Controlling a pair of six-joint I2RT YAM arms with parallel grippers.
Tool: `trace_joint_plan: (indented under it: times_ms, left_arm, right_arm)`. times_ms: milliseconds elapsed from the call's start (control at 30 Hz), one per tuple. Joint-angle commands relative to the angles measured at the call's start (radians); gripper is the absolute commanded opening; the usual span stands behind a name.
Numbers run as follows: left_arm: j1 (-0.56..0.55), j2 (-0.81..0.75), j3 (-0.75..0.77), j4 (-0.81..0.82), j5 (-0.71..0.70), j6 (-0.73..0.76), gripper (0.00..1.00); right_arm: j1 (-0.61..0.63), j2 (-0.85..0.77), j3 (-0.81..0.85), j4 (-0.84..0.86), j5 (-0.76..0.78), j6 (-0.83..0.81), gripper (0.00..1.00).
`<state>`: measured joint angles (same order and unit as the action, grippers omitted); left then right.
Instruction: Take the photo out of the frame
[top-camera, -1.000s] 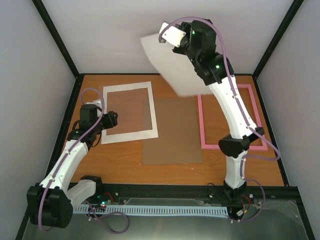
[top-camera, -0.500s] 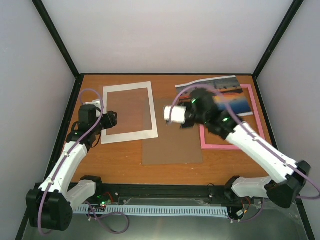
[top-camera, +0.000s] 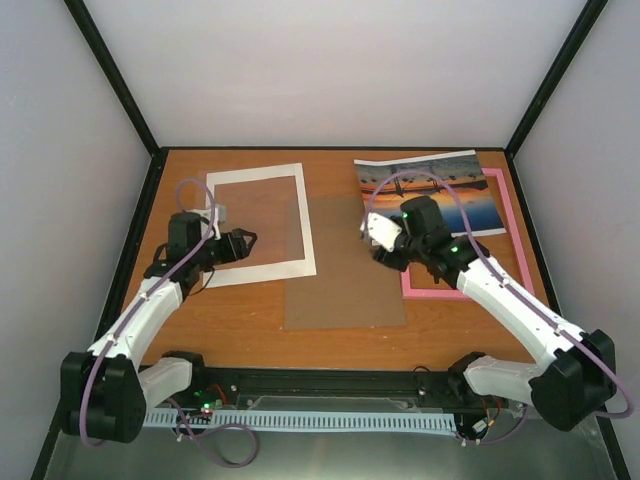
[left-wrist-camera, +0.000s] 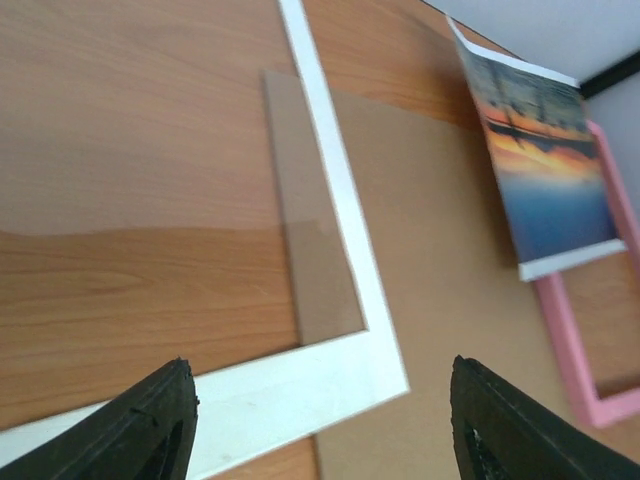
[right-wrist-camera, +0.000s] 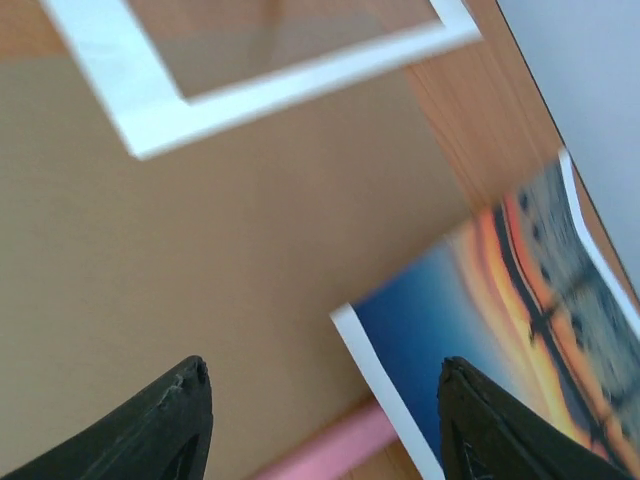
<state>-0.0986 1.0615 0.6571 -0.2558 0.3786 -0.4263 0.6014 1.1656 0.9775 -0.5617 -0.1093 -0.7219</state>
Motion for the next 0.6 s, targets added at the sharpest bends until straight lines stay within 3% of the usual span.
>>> trace_joint_plan:
  times_ms: [0, 333, 567]
  left_arm:
    - [-0.089, 0.043, -0.042, 0.228, 0.173, -0.150, 0.70]
    - [-0.301, 0.448, 0.183, 0.424, 0.076, -0.285, 0.68]
    - [-0.406, 0.783, 0.442, 0.478, 0.091, -0.318, 0.65]
  right_arm:
    - [-0.181, 0.042, -0.049, 0.056, -0.014, 0.093, 0.61]
    - [-0.442, 0.081, -0.061, 0.023, -0.127, 0.334, 0.64]
    - [-0.525, 0.078, -0.020, -0.041, -0.248, 0.414, 0.66]
